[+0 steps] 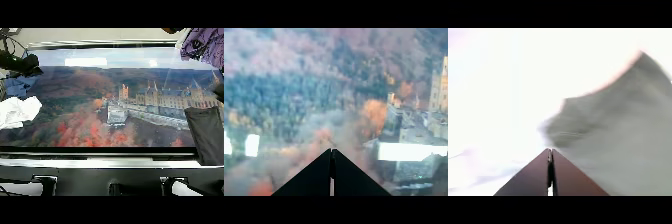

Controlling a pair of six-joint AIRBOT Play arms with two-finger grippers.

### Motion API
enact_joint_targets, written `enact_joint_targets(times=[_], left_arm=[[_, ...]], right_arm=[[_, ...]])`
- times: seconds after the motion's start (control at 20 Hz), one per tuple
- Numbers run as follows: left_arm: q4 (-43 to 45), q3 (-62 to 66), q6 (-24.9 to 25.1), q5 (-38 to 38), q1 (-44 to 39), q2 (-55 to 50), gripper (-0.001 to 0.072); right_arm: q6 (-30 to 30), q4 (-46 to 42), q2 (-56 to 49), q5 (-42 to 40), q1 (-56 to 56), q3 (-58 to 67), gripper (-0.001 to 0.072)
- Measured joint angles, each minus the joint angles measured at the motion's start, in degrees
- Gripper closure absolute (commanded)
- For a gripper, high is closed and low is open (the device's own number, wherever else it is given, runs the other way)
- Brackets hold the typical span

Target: Fold the clothes and pants, and hang the long-sleeved shirts on hangers.

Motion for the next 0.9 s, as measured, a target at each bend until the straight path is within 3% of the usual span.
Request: enact_joint_targets(times=[0.2, 0.4, 0.9], left_arm=[[3.5, -3.2, 5.6, 0.9, -2.0, 1.6, 0.0687], [5.2, -6.5, 8.0, 3.9, -2.4, 4.0, 0.0686], [10.4, -7.6, 9.1, 3.9, -1.5, 5.7, 0.0685]], right_arm=[[-1.3, 1.6, 0.0, 0.2, 15.7, 1.5, 0.0678], [-1.5, 2.1, 0.1, 0.4, 25.2, 1.9, 0.0678], [-1.5, -0.8, 0.4, 2.3, 29.3, 2.1, 0.0678]])
